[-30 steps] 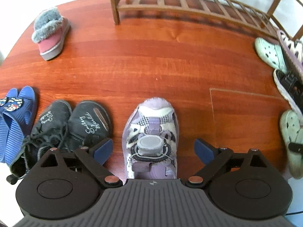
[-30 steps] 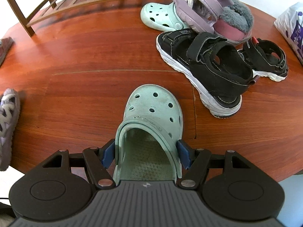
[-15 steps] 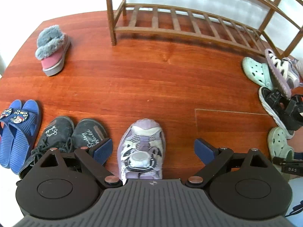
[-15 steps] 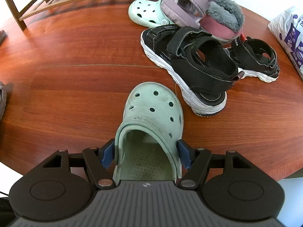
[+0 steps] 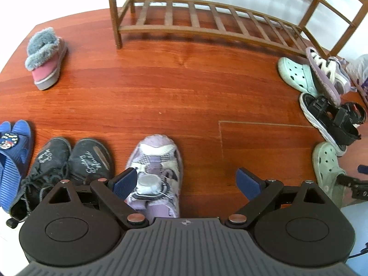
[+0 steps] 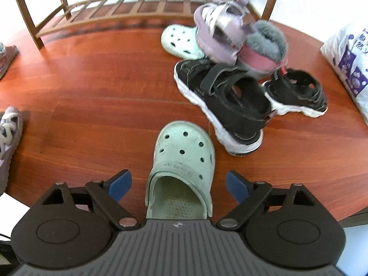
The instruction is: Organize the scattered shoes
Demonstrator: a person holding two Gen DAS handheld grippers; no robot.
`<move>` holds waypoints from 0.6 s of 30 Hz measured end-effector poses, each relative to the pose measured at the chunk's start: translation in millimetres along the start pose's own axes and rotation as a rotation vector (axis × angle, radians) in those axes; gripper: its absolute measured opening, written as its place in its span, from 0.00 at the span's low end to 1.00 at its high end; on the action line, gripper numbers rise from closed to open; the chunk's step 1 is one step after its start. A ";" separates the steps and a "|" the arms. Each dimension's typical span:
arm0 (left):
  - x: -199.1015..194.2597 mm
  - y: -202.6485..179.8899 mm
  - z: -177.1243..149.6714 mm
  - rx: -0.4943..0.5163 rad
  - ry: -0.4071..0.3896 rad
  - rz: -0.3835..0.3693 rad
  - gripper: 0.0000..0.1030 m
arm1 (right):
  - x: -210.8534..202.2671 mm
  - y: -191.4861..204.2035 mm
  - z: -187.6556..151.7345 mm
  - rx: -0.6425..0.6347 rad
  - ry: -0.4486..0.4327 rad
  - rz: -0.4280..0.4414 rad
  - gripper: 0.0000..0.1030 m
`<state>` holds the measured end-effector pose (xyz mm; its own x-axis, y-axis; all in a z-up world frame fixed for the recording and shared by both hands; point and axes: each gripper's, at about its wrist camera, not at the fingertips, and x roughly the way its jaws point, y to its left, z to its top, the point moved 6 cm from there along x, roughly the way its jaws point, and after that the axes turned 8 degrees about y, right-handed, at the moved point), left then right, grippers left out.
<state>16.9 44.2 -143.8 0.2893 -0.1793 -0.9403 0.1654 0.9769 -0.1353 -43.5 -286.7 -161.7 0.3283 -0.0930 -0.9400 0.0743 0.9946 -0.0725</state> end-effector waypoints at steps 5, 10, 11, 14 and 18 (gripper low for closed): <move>4.6 -15.2 -0.3 0.020 0.018 -0.028 0.91 | -24.0 -13.4 7.0 -0.003 -0.036 -0.023 0.94; 1.1 -35.2 10.9 0.013 -0.005 -0.039 0.91 | -35.6 -32.3 18.7 -0.005 -0.068 -0.018 0.95; 0.6 -40.8 14.0 0.012 -0.011 -0.040 0.92 | -36.2 -36.7 21.1 -0.005 -0.073 -0.017 0.95; 0.7 -58.3 23.2 0.009 -0.026 -0.040 0.93 | -37.0 -50.3 31.3 0.000 -0.086 0.001 0.95; 3.7 -88.7 34.4 -0.011 -0.041 -0.041 0.93 | -34.3 -67.9 53.6 -0.026 -0.095 0.028 0.97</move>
<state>35.7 -47.1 -124.5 0.3209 -0.2235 -0.9204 0.1671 0.9699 -0.1773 -9.4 -353.5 -106.7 0.4179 -0.0681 -0.9059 0.0403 0.9976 -0.0564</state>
